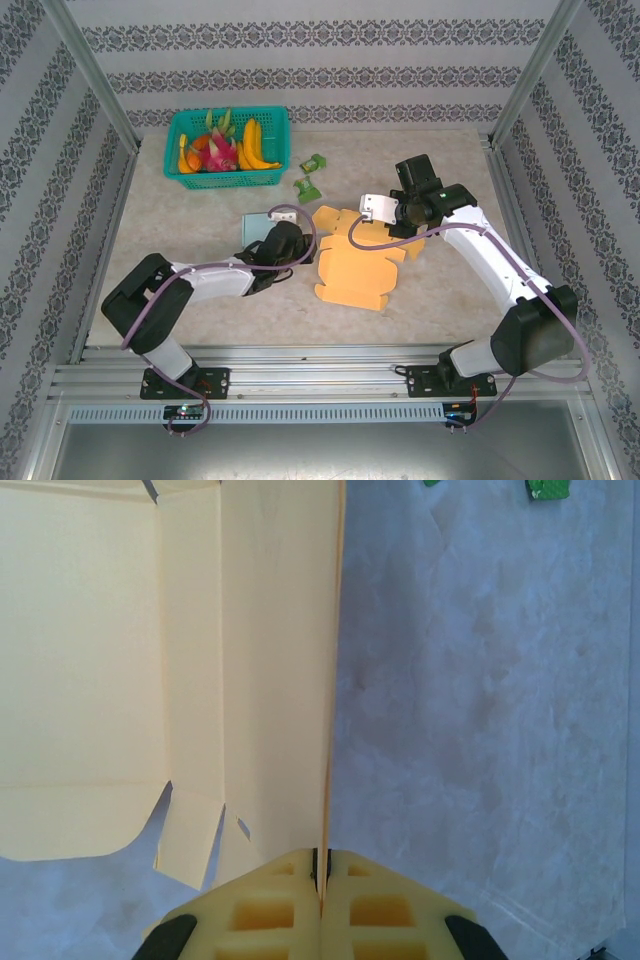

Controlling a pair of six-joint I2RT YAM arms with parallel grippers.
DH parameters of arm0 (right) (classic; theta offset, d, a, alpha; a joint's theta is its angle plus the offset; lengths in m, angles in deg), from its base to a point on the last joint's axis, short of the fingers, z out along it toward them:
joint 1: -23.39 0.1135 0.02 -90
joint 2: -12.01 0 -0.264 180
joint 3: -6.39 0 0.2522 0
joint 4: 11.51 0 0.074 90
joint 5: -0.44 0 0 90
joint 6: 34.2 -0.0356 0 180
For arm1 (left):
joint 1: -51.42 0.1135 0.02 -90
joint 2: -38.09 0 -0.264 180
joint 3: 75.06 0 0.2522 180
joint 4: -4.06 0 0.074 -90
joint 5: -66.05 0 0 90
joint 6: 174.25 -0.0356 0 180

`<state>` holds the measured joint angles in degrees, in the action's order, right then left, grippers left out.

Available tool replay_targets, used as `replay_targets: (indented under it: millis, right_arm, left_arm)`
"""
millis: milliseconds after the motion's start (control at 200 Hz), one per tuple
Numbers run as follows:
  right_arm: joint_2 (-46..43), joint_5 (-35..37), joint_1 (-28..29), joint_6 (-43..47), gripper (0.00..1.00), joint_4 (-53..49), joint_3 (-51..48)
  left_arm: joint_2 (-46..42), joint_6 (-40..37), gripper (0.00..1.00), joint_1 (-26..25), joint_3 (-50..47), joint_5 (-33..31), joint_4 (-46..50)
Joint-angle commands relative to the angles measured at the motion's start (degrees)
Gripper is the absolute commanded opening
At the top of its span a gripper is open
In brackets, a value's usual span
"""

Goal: Fold the paper box

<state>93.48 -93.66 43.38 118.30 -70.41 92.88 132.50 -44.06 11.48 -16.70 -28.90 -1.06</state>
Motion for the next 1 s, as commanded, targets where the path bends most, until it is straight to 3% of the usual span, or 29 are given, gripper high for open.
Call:
replay_targets:
  millis: [0,215,480,764,994]
  right_arm:
    - [-1.1,-2.2,-0.1,-0.3,0.0,0.1,-0.6]
    - [-0.1,-2.5,0.1,-1.5,0.0,1.1,-1.3]
    - [-0.5,-1.3,0.6,1.0,0.0,3.8,-4.6]
    - [-6.1,0.1,1.0,8.6,0.0,14.2,-12.8]
    - [-12.4,2.5,4.7,16.4,0.0,29.9,-23.3]
  left_arm:
    - [1.9,1.8,0.27,0.5,2.4,2.4,-3.0]
    - [3.6,4.9,0.33,0.3,4.5,8.9,-6.7]
    - [-0.5,3.2,0.4,0.4,1.2,9.1,-7.2]
    - [-13.8,-9.6,0.39,0.3,-12.5,11.9,-8.6]
    - [-23.5,-18.2,0.4,0.3,-19.1,5.4,-5.1]
